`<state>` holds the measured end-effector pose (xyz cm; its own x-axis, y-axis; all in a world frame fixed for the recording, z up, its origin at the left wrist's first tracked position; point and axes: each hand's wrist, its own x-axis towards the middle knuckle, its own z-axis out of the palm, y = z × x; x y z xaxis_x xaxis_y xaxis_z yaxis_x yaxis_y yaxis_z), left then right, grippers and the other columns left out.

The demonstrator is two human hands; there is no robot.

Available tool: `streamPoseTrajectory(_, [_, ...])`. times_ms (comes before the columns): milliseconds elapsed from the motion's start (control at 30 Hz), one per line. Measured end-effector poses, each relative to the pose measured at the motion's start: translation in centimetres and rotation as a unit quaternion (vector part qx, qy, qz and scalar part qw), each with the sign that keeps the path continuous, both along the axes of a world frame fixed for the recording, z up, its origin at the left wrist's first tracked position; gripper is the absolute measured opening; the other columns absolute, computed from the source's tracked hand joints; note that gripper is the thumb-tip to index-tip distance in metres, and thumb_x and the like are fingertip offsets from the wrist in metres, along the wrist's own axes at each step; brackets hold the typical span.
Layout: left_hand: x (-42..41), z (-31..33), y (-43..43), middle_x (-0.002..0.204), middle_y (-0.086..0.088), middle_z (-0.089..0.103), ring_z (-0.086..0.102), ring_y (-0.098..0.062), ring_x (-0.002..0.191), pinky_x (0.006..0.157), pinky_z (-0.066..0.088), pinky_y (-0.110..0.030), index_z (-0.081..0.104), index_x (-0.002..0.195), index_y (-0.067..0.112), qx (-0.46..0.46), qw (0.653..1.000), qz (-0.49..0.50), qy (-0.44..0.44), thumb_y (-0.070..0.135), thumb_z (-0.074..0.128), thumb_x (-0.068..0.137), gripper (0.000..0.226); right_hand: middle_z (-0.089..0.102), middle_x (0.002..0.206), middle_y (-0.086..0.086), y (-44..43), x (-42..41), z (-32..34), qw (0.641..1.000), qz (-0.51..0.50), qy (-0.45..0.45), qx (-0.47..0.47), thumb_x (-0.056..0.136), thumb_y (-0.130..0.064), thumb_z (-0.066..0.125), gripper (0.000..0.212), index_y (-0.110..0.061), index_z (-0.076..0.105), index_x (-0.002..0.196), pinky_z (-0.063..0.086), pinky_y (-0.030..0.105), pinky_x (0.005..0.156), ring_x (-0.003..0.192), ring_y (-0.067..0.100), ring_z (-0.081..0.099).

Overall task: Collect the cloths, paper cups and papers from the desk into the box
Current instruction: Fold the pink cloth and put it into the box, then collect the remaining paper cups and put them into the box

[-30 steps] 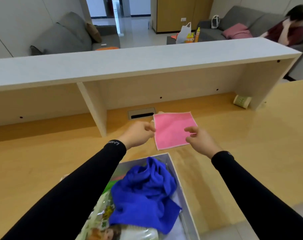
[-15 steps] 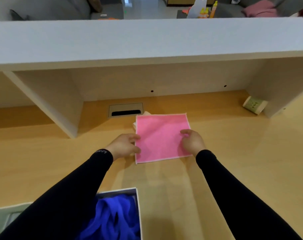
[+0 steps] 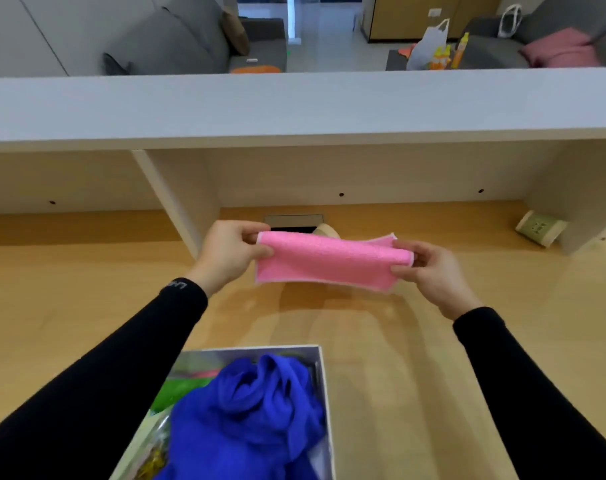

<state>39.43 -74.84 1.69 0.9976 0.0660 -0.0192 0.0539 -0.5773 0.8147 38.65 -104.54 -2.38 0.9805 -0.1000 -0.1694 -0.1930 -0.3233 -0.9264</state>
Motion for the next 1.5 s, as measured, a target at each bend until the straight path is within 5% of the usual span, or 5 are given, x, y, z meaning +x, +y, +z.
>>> streamPoseTrajectory(367, [-12.6,5.3,11.2,0.079,0.004,0.064,0.059,-0.005,0.065,0.062,0.046,-0.021,0.059,0.079,0.021,-0.177,0.981,0.032,-0.072,0.014,0.06,0.087,0.011,0.065,0.075,0.0,11.1,-11.8,9.7,0.983,0.071,-0.163,0.036,0.085,-0.015,0.065,0.008,-0.016,0.059,0.079,0.049,0.015,0.053,0.057,-0.001,0.061])
streamPoseTrajectory(600, [-20.6,0.6,15.6,0.079,0.007,0.057,0.057,-0.009,0.065,0.047,0.038,-0.022,0.049,0.105,0.023,0.1,0.994,0.014,0.05,0.027,0.057,0.087,0.021,0.06,0.072,-0.005,16.3,-17.4,4.8,0.974,0.115,-0.033,-0.194,0.081,-0.03,0.067,0.027,-0.016,0.048,0.095,0.044,0.017,0.044,0.064,0.01,0.061])
streamPoseTrajectory(900, [-23.2,-1.0,14.2,0.097,-0.011,0.067,0.056,-0.027,0.074,0.06,0.045,-0.033,0.054,0.109,0.01,0.437,0.895,-0.078,0.043,0.032,0.052,0.09,0.029,0.066,0.083,0.006,17.4,-20.2,3.2,0.893,0.151,0.028,-0.424,0.072,-0.052,0.067,0.039,-0.02,0.049,0.085,0.035,0.028,0.045,0.061,0.02,0.055])
streamPoseTrajectory(1200, [-17.3,2.6,9.3,0.085,0.0,0.062,0.055,-0.023,0.082,0.068,0.038,-0.029,0.065,0.098,0.018,0.238,0.968,-0.008,-0.079,0.024,0.054,0.083,0.02,0.064,0.072,-0.001,11.9,-16.4,4.4,0.987,0.012,-0.028,-0.16,0.082,-0.043,0.06,0.027,-0.018,0.057,0.093,0.04,0.027,0.051,0.059,0.012,0.056])
streamPoseTrajectory(1500, [-7.3,0.0,-1.7,0.095,-0.006,0.064,0.061,-0.024,0.091,0.07,0.05,-0.032,0.061,0.092,0.018,-0.002,0.997,-0.018,0.073,0.015,0.056,0.085,0.009,0.06,0.099,-0.006,5.0,-6.5,1.0,0.992,0.074,0.021,-0.1,0.091,-0.015,0.043,0.026,-0.019,0.053,0.115,0.047,0.023,0.061,0.082,0.011,0.063])
